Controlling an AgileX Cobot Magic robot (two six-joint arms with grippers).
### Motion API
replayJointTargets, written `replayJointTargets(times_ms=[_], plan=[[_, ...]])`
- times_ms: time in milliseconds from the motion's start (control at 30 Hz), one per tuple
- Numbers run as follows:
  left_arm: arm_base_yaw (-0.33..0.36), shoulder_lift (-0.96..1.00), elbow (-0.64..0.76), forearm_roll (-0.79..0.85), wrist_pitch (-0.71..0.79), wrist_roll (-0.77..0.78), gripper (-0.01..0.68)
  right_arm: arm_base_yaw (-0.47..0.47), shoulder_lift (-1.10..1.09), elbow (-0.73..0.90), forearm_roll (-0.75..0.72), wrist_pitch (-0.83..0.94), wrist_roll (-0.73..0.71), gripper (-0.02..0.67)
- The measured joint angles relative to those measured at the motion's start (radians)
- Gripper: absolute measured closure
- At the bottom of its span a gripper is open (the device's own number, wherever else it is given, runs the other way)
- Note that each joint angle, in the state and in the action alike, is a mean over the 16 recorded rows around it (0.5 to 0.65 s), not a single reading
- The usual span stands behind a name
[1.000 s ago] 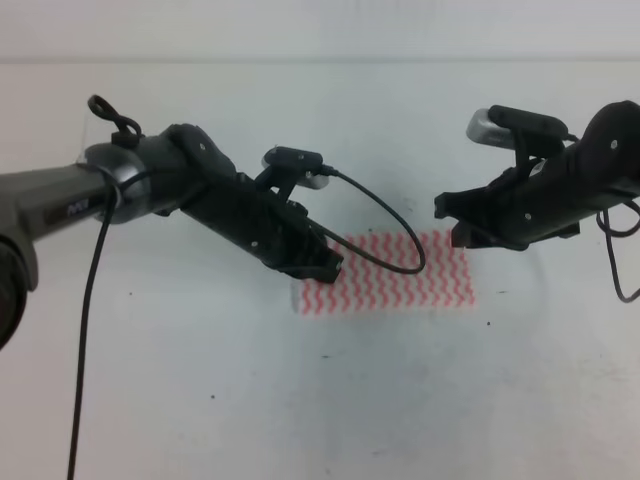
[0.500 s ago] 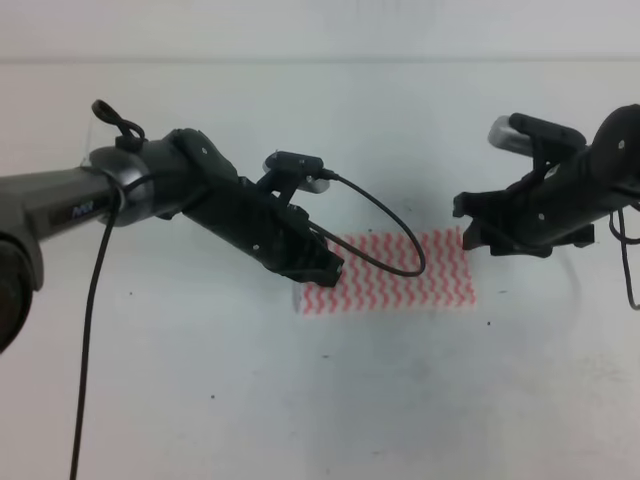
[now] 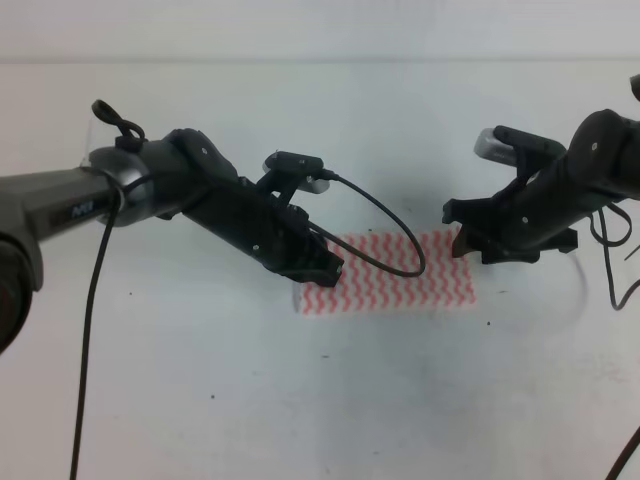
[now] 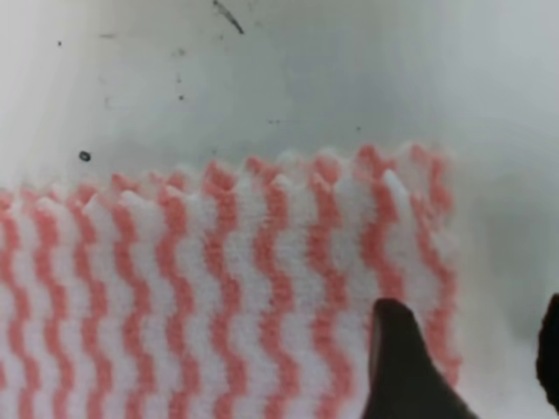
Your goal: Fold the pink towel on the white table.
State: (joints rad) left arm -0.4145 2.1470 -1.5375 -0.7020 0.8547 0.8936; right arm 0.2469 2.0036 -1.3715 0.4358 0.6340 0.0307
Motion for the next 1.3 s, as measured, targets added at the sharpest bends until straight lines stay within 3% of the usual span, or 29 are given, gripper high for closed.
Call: replayJointTargets(times_ms=[1033,1300], plan=[[0.0,0.001,0.0,0.001,0.0,0.0,0.679,-0.002,0.047,-0.025,0.083,0.109,-0.007,0.341],[0.0,0.002,-0.001,0.0,0.001,0.0,0.679,0.0,0.065,-0.031,0.091,0.109,-0.007,0.392]])
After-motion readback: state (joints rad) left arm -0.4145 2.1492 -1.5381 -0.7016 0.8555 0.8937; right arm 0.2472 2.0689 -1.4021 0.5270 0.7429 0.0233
